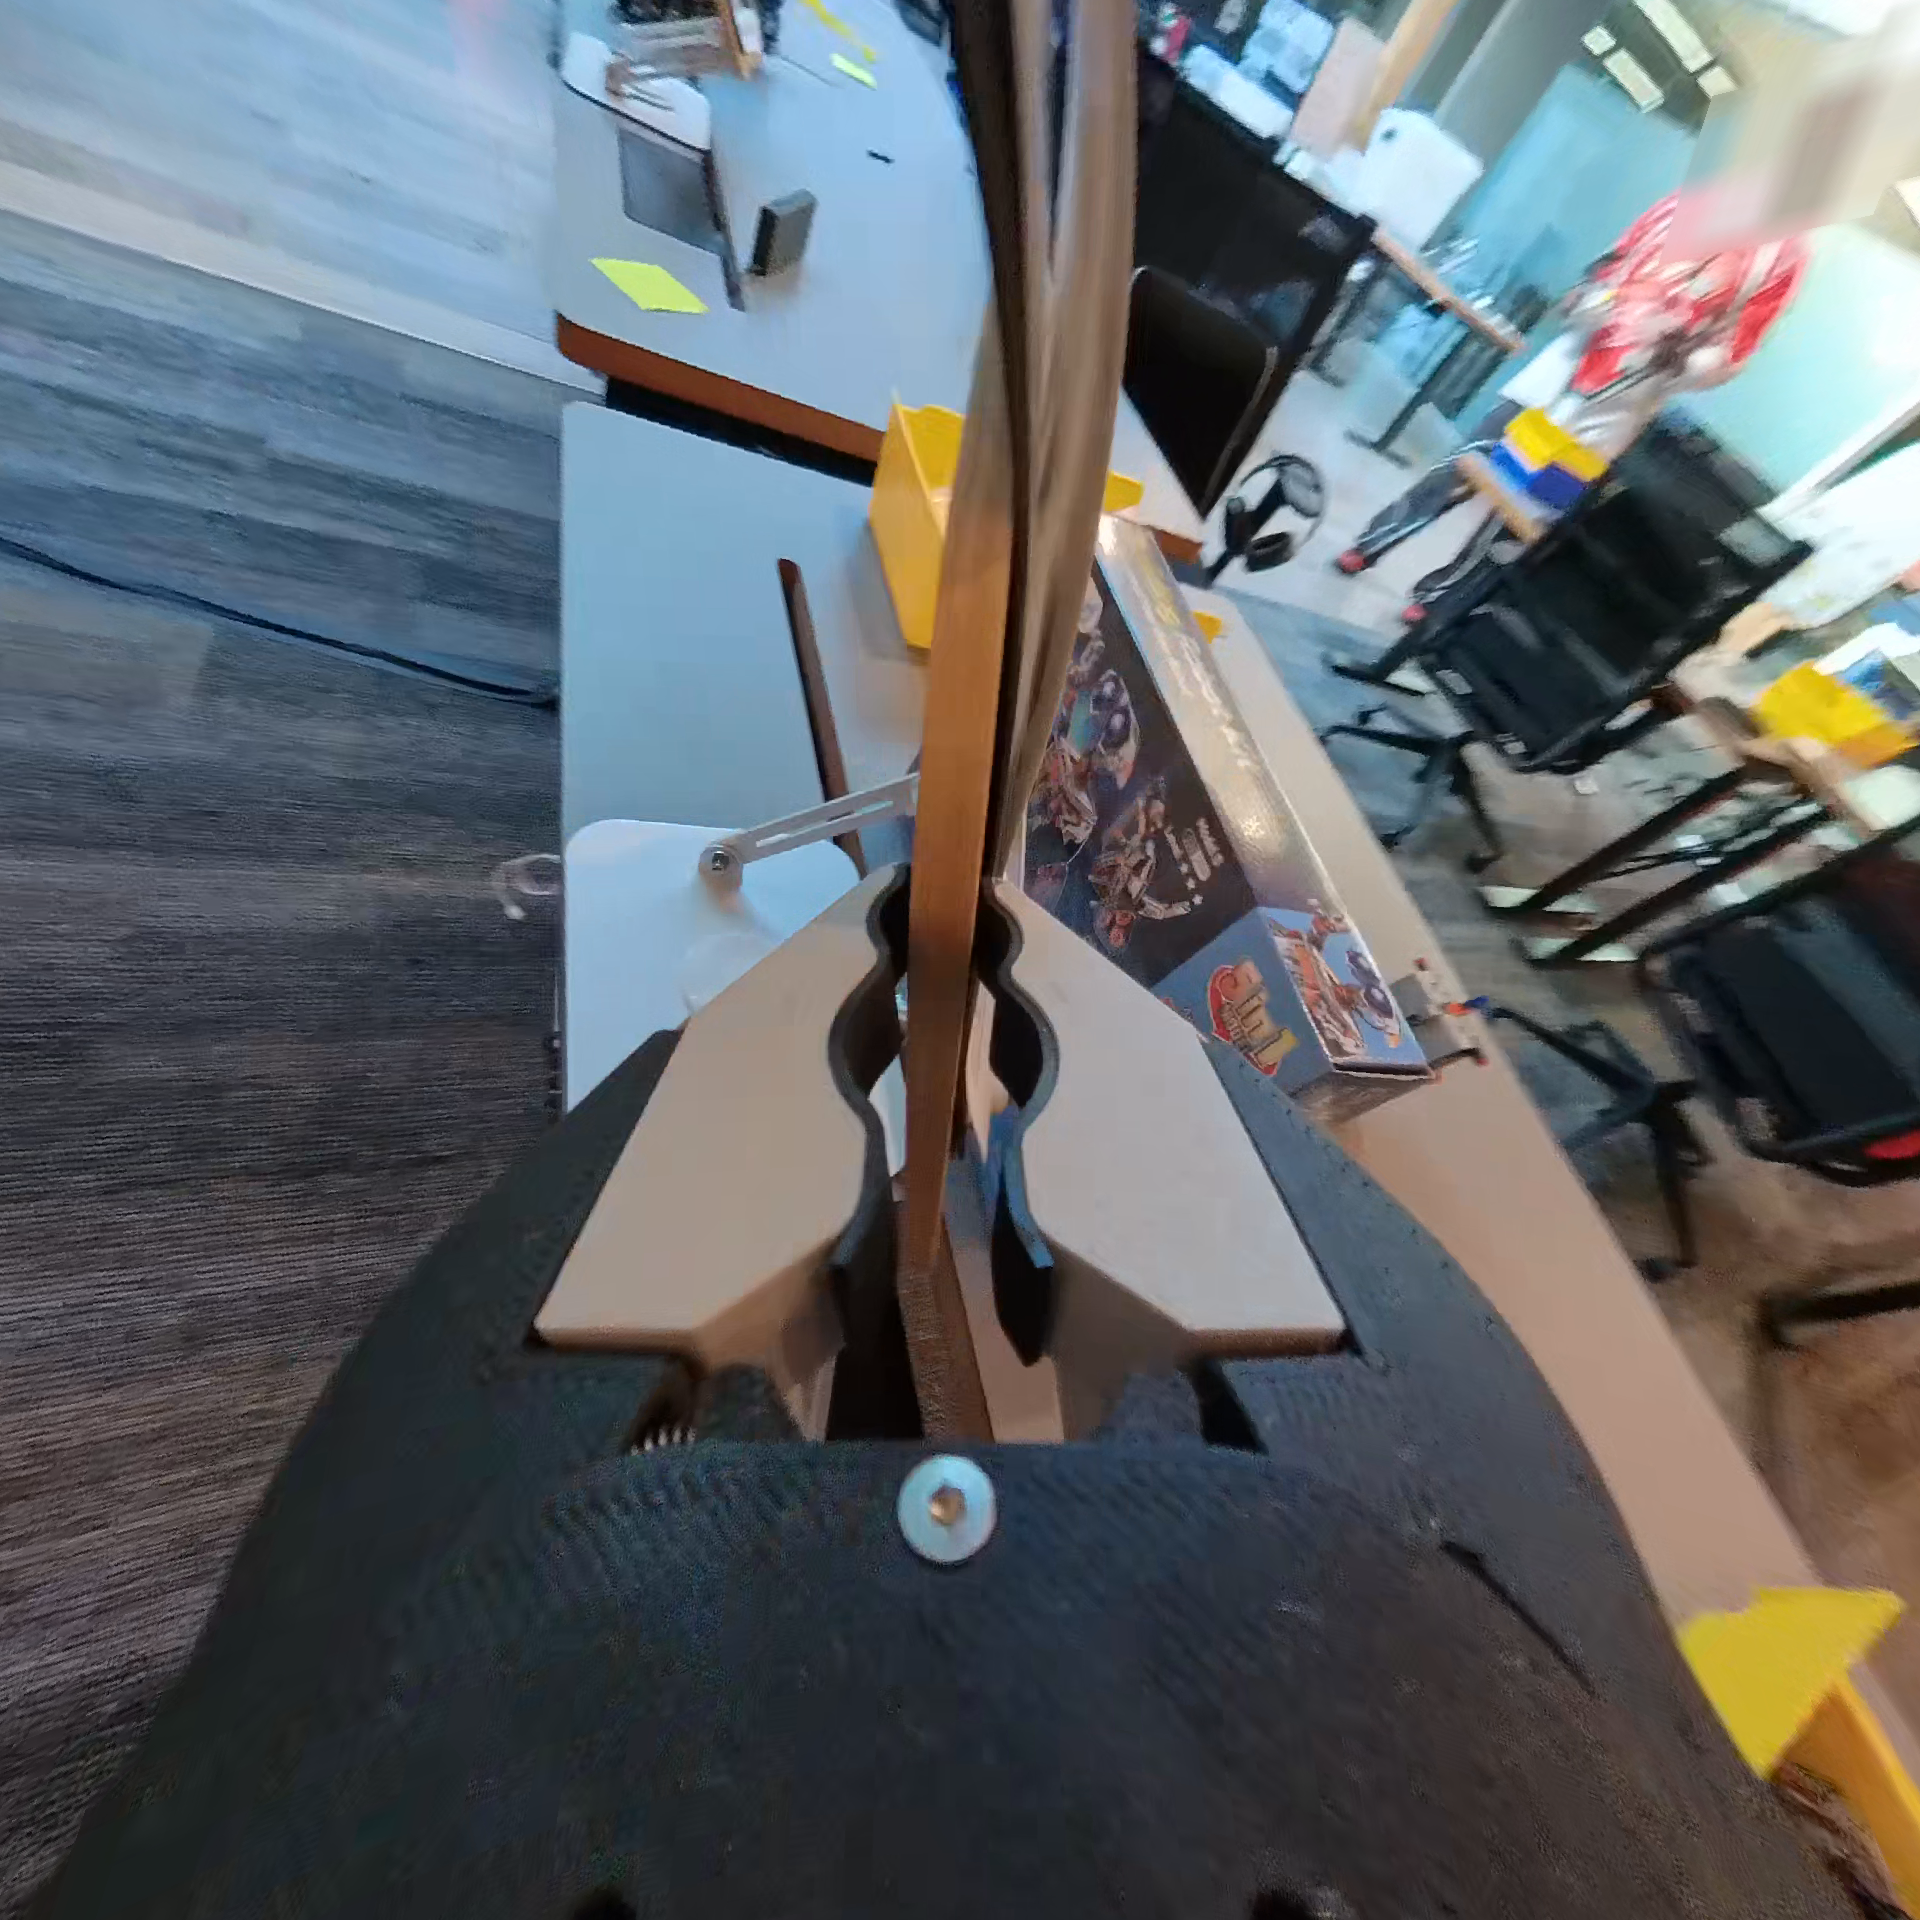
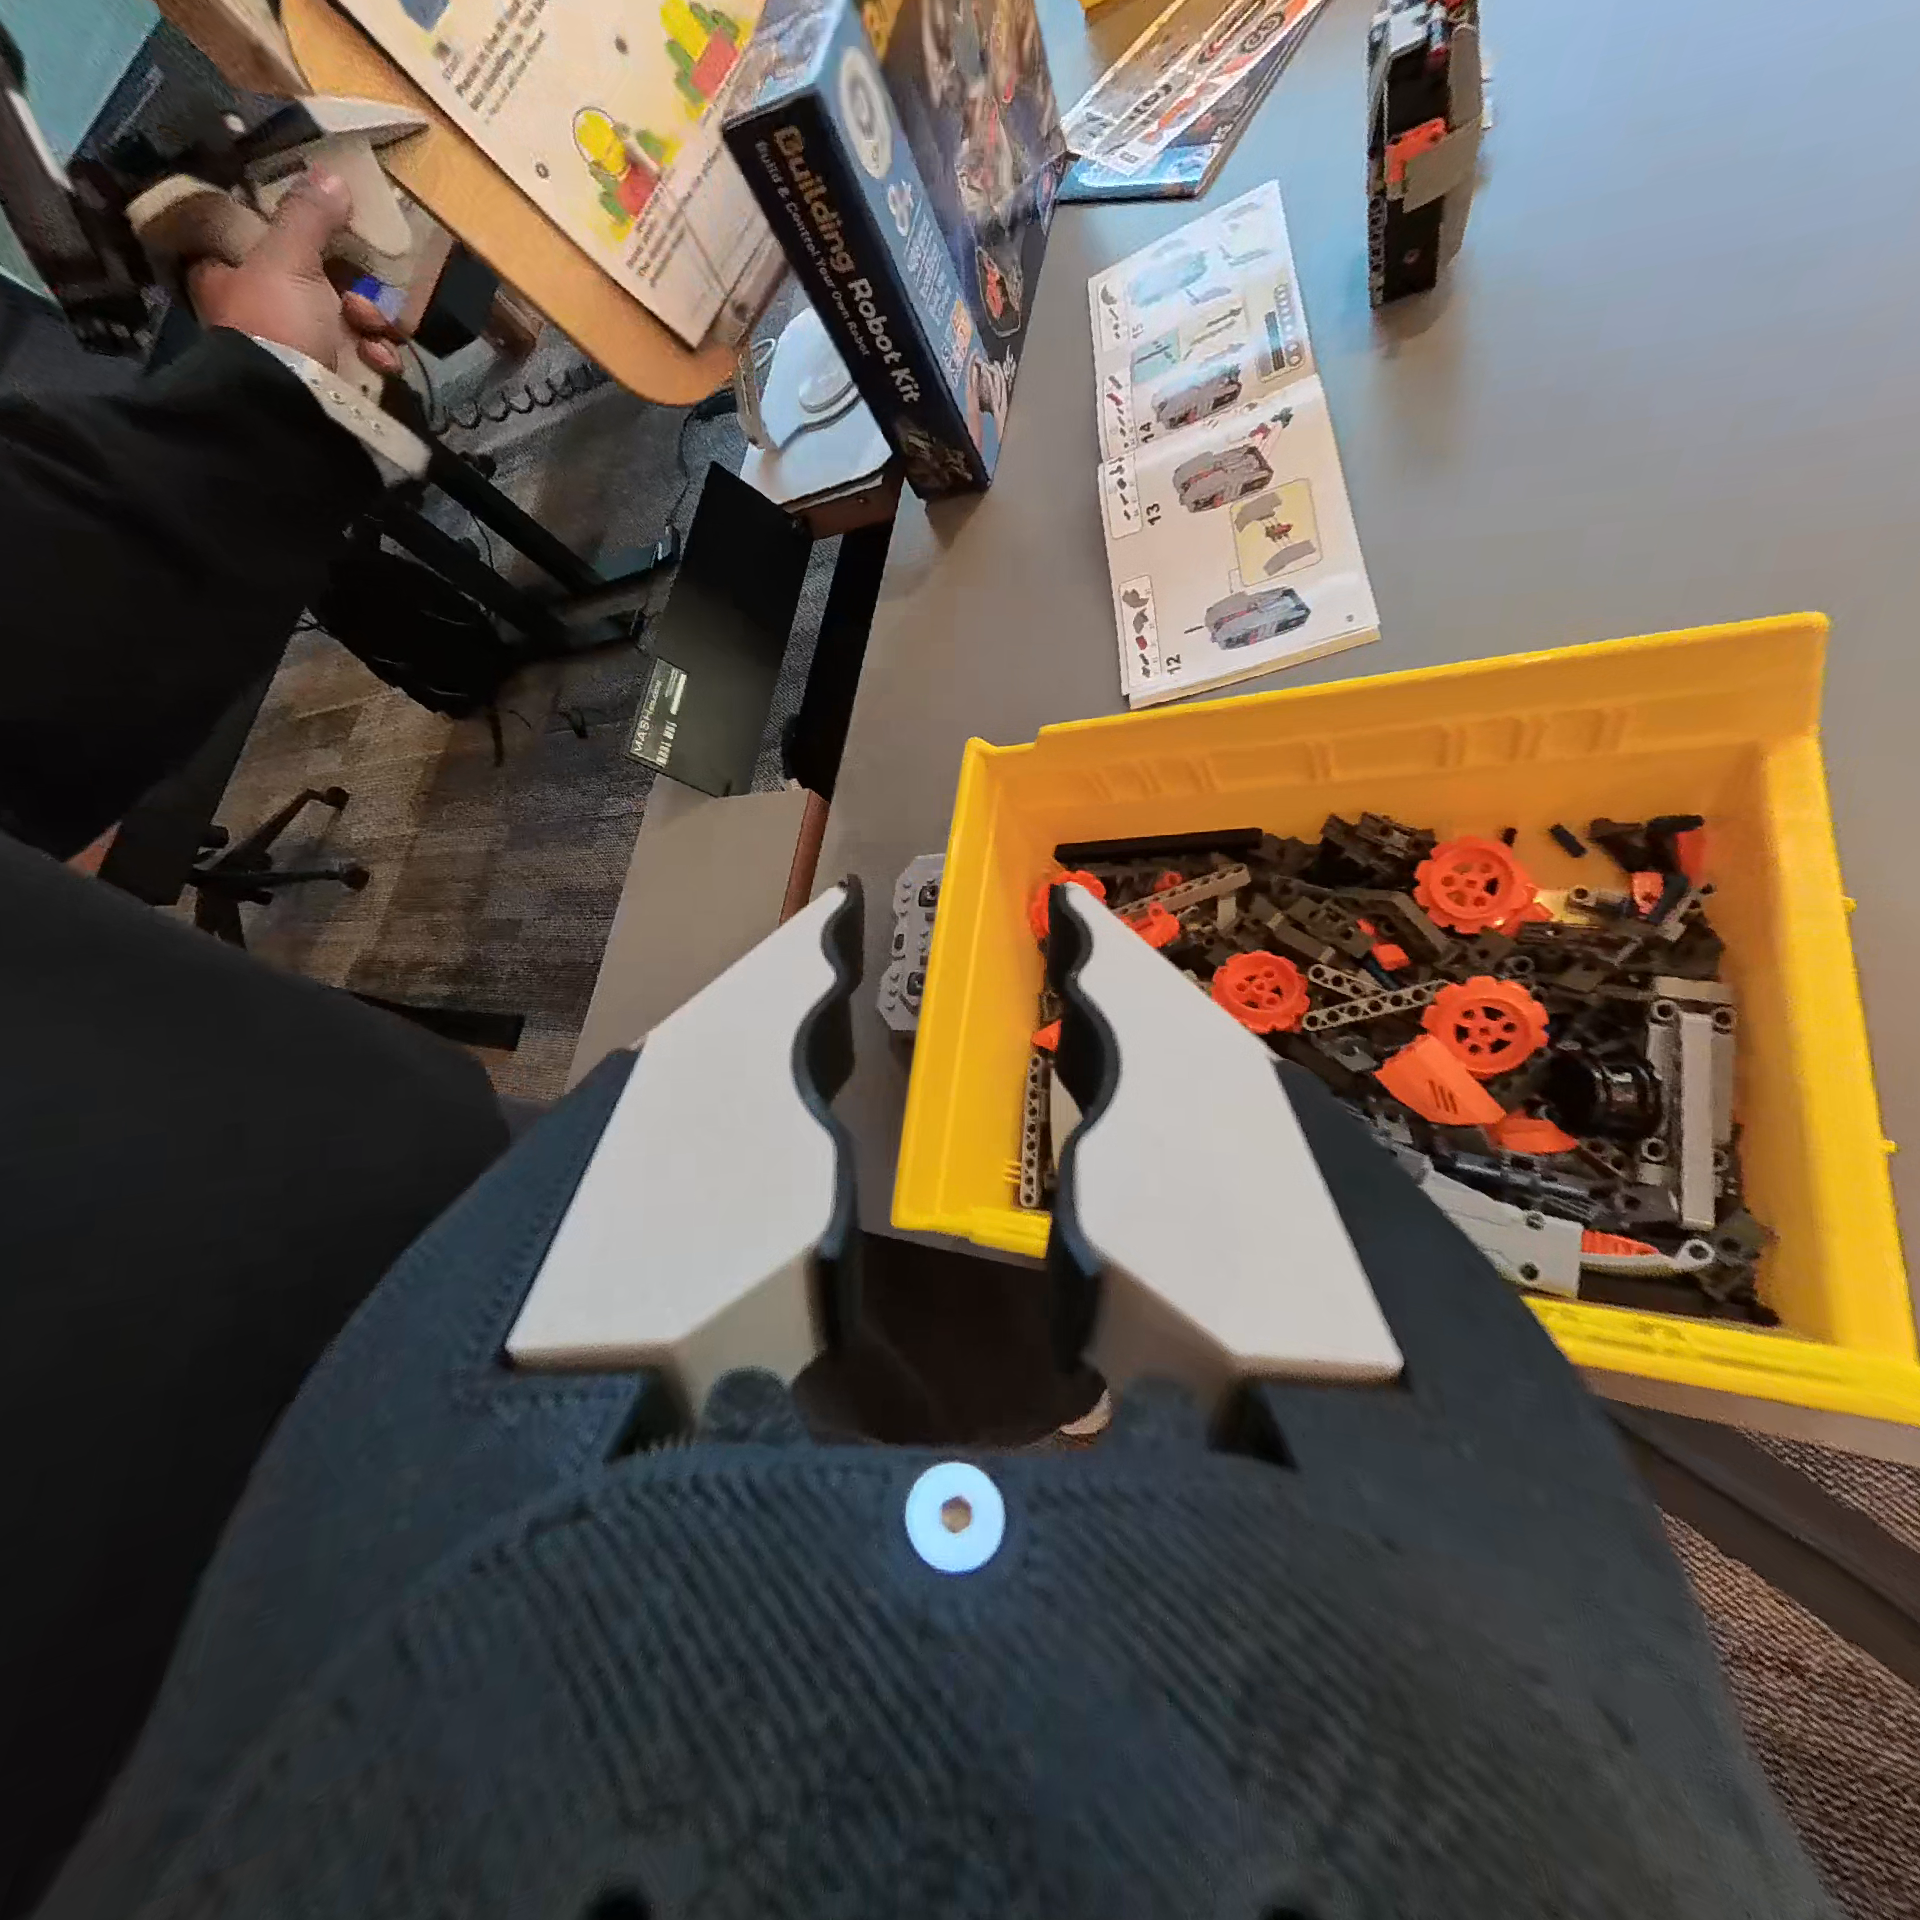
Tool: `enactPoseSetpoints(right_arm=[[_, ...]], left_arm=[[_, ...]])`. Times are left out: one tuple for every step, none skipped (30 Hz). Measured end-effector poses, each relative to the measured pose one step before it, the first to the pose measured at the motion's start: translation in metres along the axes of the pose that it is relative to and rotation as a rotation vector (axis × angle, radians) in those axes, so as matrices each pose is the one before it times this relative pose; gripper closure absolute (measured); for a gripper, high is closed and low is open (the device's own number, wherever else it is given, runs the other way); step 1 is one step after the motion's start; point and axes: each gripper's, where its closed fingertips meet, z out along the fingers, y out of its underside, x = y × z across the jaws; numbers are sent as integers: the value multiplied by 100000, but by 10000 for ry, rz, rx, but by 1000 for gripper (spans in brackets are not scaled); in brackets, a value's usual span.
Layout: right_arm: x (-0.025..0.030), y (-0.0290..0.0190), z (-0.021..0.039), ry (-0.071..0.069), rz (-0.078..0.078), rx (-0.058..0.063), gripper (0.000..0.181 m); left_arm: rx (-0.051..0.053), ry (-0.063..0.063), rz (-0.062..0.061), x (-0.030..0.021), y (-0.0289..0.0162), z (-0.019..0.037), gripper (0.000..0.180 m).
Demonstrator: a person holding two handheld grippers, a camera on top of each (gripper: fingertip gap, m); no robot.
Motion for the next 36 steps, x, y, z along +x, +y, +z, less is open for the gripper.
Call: enactPoseSetpoints(right_arm=[[-253,9,213,-20,12,-24,146],[-189,-40,208,-59,53,-4,146],[-204,-20,191,-87,73,8,146],[-149,-15,145,-83,54,2,146],[-124,-15,141,-47,7,-13,146],[-111,1,141,-11,-40,-26,146],[-91,13,123,1,-52,-22,146],[-42,-7,43,-3,-34,-14,146],[-40,-6,16,-14,-9,-3,146],[-73,-30,6,-20,0,15,146],[-9,-39,-62,-6,-14,25,146],[23,-9,-66,20,-24,18,146],[17,34,-119,31,-17,8,146],[88,55,-145,34,-6,16,146],[144,88,-218,39,10,27,147],[218,10,-279,37,27,39,146],[164,37,-299,36,41,54,147],[127,17,-204,39,49,56,147],[164,49,-292,41,56,45,147],[186,60,-295,41,55,50,147],[180,13,-278,36,51,58,147],[146,-14,-201,34,46,66,147],[87,-18,-188,28,48,63,147],[149,51,-245,17,57,45,147],[82,81,-163,6,60,29,147],[184,67,-173,14,45,23,147],[81,61,-144,21,28,22,147],[86,66,-109,21,22,19,147],[95,77,-92,12,30,6,147],[19,148,-116,5,35,-10,147],[11,157,-38,7,25,-19,146],[24,150,-21,10,8,-21,146],[-12,84,-42,15,-2,-18,146],[-24,43,-10,15,-2,-4,147],[-33,29,-114,11,10,12,147],[-6,51,-46,9,14,17,147]], left_arm=[[-60,363,-221,-673,-392,-76,171],[-155,301,26,-409,-268,-20,171],[-188,96,281,-310,-191,-12,171],[-178,-26,349,-190,1,-55,171],[-160,-4,187,19,136,-13,171],[5,-65,-27,107,100,-32,170],[83,-67,-71,146,109,-25,170],[118,-53,-92,195,105,20,170],[157,-13,-200,333,90,101,170],[183,-8,-254,420,106,166,172],[172,-38,-161,581,137,129,172],[143,-164,42,539,190,196,172],[134,-276,148,562,220,131,172],[152,-273,85,580,209,178,172],[157,-216,9,500,144,213,172],[155,-124,-92,394,49,184,171],[138,-40,-235,349,23,180,171],[136,-49,-280,191,19,105,171],[122,-81,-159,6,-2,6,171],[46,-53,2,-56,-12,-30,171],[-60,38,68,-35,69,-99,171],[-100,92,86,-33,24,-51,171],[-129,82,117,-94,-8,-105,171],[-122,53,134,-198,-88,-133,171],[-108,38,108,-356,-159,-151,171],[-92,51,43,-406,-117,-132,172],[-91,140,-33,-522,-168,-151,172],[-95,204,-69,-491,-166,-83,172],[-98,215,-21,-465,-200,-119,172],[-104,235,-20,-442,-158,-82,172],[-106,236,34,-417,-214,-84,172],[-105,239,82,-360,-241,-59,172],[-61,239,108,-394,-184,-51,172],[-40,200,140,-307,-198,-131,173],[4,102,359,-195,-6,5,172],[38,1,398,9,44,-55,172]])
